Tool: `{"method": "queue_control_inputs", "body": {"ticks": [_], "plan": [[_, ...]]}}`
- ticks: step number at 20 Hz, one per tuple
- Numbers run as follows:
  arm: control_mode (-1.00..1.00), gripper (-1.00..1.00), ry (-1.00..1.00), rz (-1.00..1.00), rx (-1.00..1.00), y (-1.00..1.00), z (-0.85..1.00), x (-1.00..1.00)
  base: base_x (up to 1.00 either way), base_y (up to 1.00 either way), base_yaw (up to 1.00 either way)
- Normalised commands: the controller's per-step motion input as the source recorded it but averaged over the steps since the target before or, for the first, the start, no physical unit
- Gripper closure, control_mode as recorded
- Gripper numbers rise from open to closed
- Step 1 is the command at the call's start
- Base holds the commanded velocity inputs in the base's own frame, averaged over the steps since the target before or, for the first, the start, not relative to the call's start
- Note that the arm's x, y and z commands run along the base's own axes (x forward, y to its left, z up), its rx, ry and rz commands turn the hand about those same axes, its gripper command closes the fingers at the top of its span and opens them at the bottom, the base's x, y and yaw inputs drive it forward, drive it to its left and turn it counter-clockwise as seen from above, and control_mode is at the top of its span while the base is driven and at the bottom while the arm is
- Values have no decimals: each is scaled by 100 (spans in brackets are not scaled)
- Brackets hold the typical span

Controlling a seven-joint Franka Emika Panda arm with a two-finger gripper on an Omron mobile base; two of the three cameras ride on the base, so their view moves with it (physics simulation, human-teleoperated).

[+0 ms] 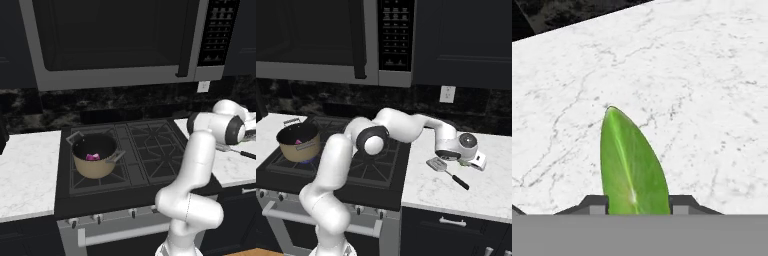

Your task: Put the onion and lemon wedge in the pot. Retrieve the spatula and lightly stir the vegetables in the pot.

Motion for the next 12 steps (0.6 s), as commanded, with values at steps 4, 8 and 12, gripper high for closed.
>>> {"method": "queue_control_inputs", "body": {"ticks": [4, 8, 12], "plan": [[-100, 100, -4, 5, 0, 57, 86, -91, 0, 0, 0], [-100, 100, 0, 7, 0, 100, 85, -80, 0, 0, 0], [-100, 100, 2, 5, 0, 100, 67, -68, 0, 0, 0]]}}
